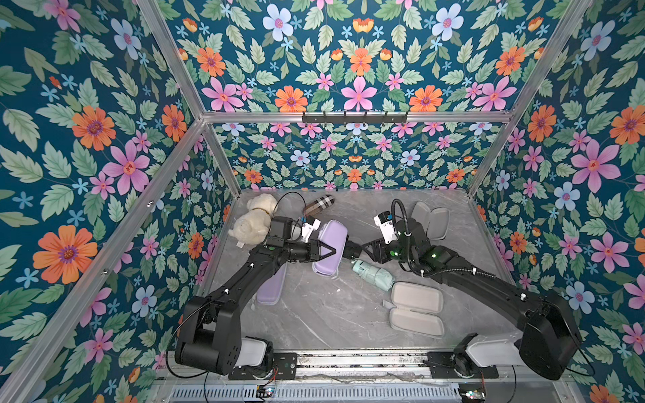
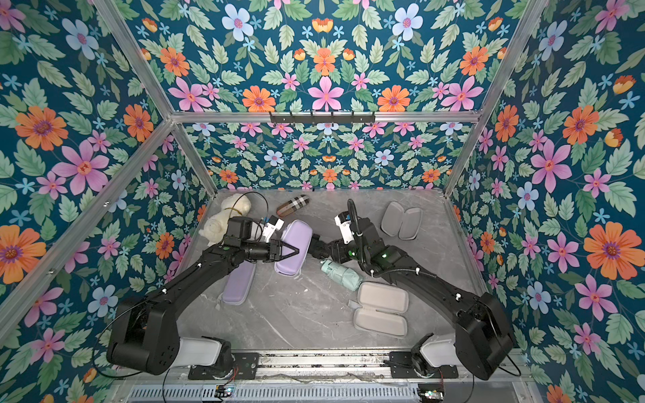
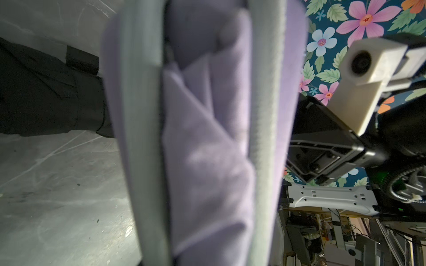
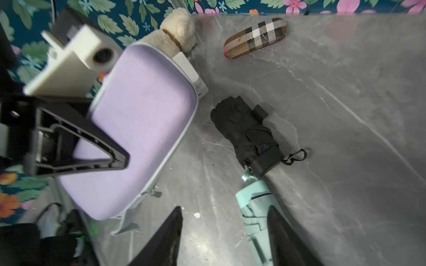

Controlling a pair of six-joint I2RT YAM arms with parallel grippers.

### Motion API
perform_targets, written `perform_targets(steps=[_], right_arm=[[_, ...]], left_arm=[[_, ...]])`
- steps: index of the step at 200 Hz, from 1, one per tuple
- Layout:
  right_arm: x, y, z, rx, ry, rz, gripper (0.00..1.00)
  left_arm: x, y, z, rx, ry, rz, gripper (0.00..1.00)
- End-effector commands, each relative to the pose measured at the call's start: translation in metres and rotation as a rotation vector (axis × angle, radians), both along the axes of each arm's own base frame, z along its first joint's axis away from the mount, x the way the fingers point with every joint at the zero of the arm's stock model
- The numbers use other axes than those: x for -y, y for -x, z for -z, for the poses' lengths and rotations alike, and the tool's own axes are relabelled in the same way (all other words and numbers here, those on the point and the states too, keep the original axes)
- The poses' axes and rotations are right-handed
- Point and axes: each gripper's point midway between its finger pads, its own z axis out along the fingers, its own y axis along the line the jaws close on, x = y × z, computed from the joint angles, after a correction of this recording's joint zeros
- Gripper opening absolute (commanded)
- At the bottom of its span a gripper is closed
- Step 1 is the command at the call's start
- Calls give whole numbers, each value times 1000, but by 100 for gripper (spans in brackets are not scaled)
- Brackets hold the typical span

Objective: Put umbrellas into zippered umbrella sleeves
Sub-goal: Zip the zipper on the umbrella sleeve.

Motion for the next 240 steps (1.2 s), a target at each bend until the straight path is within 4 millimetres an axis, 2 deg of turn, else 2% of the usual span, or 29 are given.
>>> perform_targets(steps=[1, 14, 33, 75, 134, 158, 197, 222, 240], right_arm=[[-1, -3, -17, 267, 97, -53, 50], [-8, 8, -26, 352, 80, -104, 42], [-16, 19, -26, 401, 95, -158, 35], [-45, 27, -16, 431, 183, -238, 36], [-78, 47, 13, 391, 188, -340, 39], [-85, 43, 23, 376, 183, -324, 41], [-95, 33, 20, 387, 154, -291, 40], [-96, 31, 13, 412, 145, -289, 36], [-96, 32, 11, 431, 144, -295, 26]], left_arm=[[2, 7, -5, 33, 12, 56, 5], [2, 8, -8, 37, 20, 62, 4], [3, 8, -12, 41, 31, 66, 4], [6, 8, -18, 31, 59, 67, 4], [7, 7, -19, 10, 90, 49, 5], [9, 8, -22, 4, 113, 46, 5], [9, 10, -19, -9, 118, 49, 5], [9, 11, -16, -16, 116, 51, 5], [10, 11, -15, -19, 119, 51, 4]])
